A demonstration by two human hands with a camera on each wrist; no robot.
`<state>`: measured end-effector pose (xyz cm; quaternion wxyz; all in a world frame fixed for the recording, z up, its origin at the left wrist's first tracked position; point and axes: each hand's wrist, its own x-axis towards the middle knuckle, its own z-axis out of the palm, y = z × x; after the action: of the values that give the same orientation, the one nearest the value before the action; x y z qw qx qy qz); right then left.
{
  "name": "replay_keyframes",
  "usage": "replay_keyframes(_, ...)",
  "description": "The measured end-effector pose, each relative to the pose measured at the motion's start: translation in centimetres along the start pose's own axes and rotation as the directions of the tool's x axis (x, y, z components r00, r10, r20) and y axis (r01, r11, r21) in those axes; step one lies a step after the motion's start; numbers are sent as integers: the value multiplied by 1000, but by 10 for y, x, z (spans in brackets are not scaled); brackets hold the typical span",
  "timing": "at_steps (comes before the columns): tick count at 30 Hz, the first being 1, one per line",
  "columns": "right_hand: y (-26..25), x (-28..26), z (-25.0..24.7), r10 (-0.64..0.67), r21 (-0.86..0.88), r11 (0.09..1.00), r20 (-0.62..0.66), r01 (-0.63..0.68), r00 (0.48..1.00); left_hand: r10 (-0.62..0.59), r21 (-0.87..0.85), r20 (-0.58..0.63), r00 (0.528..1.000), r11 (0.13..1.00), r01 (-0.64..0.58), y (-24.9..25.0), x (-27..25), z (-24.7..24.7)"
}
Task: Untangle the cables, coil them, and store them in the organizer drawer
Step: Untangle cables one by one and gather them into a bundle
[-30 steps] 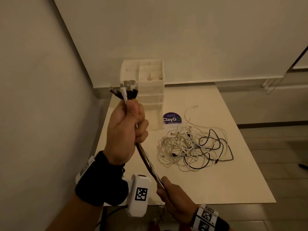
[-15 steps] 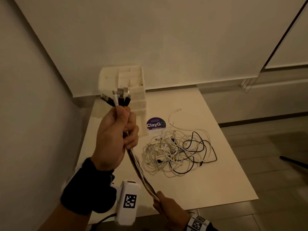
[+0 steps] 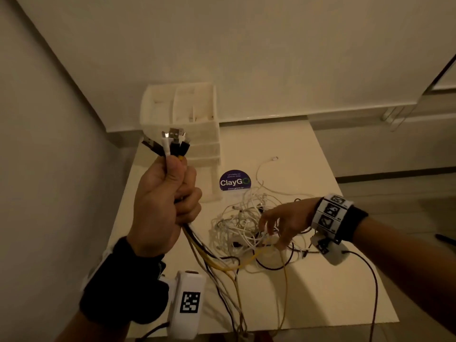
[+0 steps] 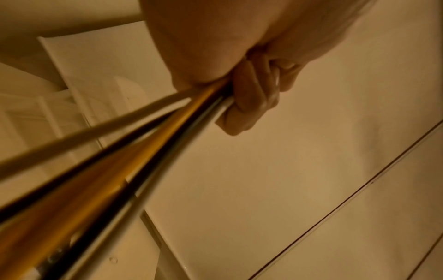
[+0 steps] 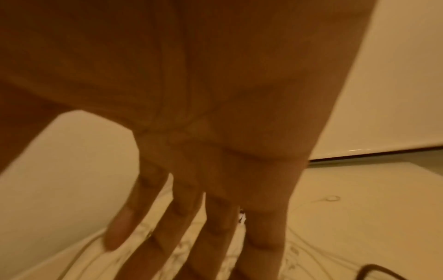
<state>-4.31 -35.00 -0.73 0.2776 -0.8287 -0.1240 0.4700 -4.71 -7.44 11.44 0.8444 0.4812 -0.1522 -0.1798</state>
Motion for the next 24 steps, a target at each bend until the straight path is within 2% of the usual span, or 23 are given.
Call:
replay_keyframes(2,-9,13,7,-43,-84,995,89,50,995,6,27,-37,999,1000,-5,2,6,-1)
replay_keyframes(5,-28,19,36,-161,24,987,126,159,979,16,31,-75,997,999,-14,4,14,-2)
replay_keyframes(7,-37,20,58,-228,108,969,57,221,972,22,13,-92,996,1000,-21,3,18,-2)
replay_keyframes(10,-39,30,102,-354,87,924,-175,372,919,40,3,-95,995,999,-40,7,26,1)
replay_keyframes(11,-37,35,118,-350,99,918,-257,385,901,54,0,-81,995,999,-55,8,28,1)
replay_keyframes(13,-28,43,149,-261,173,924,-368,341,892,65,-16,-49,997,998,-66,13,32,3)
replay_keyframes(16,-12,38,172,-136,362,893,-353,269,926,36,-23,-45,998,999,-37,16,30,4)
replay_keyframes(19,7,6,141,-72,432,872,-351,230,934,8,4,-92,996,1000,-8,11,23,2)
replay_keyframes(20,12,-4,119,-51,403,886,-412,232,910,-4,2,-104,995,1000,4,8,21,0)
replay_keyframes(21,17,-10,94,-28,344,911,-503,229,864,-18,-4,-109,994,1000,18,5,20,-1)
replay_keyframes(22,26,-10,68,4,273,940,-613,207,790,-33,-18,-104,994,999,31,2,20,-1)
replay_keyframes(24,47,6,11,88,196,974,-789,113,609,-60,-55,-83,995,997,56,-3,21,-1)
